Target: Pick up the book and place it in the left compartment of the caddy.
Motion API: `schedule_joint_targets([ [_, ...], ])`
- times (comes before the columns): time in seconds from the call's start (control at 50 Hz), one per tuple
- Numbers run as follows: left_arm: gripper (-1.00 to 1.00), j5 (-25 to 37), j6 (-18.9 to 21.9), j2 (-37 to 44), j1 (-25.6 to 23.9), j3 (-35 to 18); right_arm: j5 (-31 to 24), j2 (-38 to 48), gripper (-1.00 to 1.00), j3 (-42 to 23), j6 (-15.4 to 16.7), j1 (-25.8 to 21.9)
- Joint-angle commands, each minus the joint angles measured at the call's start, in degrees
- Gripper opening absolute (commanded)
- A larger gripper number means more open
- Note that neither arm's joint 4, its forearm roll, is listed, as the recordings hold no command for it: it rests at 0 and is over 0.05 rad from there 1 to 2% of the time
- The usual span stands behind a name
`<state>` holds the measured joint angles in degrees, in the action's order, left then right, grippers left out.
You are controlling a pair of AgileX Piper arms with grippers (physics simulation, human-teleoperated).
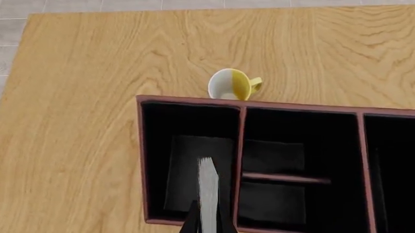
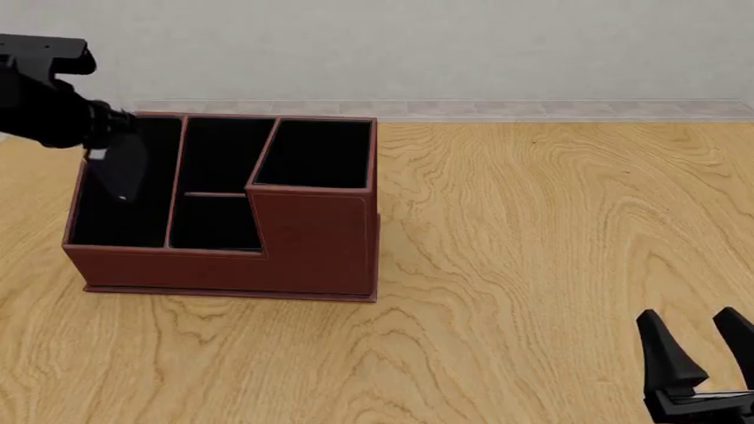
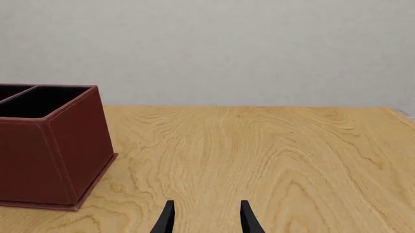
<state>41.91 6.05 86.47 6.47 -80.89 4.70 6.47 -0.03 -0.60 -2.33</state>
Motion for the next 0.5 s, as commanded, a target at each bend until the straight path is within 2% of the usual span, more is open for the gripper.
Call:
schedule_joint_targets([
  [0.02, -1.00, -2.0, 0.3, 0.7, 0.0, 0.9, -0.2, -0.2, 1.00, 0.0, 0.3, 0.0],
  [0.5, -1.00, -6.1, 3.4, 2.0, 3.2, 4.3, 0.6, 0.8, 1.00, 0.0, 0.4, -0.1],
])
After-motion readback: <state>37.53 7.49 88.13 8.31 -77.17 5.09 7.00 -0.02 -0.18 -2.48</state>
